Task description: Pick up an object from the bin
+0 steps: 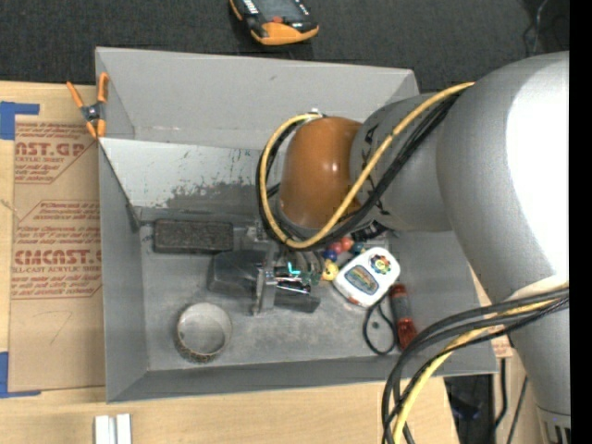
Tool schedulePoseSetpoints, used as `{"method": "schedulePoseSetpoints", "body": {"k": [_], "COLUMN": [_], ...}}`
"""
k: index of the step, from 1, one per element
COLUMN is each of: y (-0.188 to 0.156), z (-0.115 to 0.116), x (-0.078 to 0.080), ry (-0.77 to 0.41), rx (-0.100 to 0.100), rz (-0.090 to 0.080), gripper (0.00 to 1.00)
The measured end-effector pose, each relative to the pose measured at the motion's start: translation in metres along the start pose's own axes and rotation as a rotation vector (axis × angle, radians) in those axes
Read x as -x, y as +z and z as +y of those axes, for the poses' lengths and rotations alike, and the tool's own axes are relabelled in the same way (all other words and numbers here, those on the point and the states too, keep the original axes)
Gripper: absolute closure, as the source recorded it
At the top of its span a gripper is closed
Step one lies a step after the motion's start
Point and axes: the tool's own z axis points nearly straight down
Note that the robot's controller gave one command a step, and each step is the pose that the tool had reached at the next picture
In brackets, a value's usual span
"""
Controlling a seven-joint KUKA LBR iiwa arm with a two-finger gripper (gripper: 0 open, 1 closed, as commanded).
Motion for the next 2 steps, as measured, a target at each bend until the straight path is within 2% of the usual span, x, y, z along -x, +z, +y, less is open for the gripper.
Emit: {"method": "schedulePoseSetpoints", "body": {"k": [1, 2], "y": [-0.0020, -0.0020], "z": [-0.0007, -0.0007], "x": [0.0001, 0.0001], "ry": [0.011, 0.011], "rx": [0.003, 0.003], "rz": [-0.003, -0.003], "gripper": [1.00, 1.00]}}
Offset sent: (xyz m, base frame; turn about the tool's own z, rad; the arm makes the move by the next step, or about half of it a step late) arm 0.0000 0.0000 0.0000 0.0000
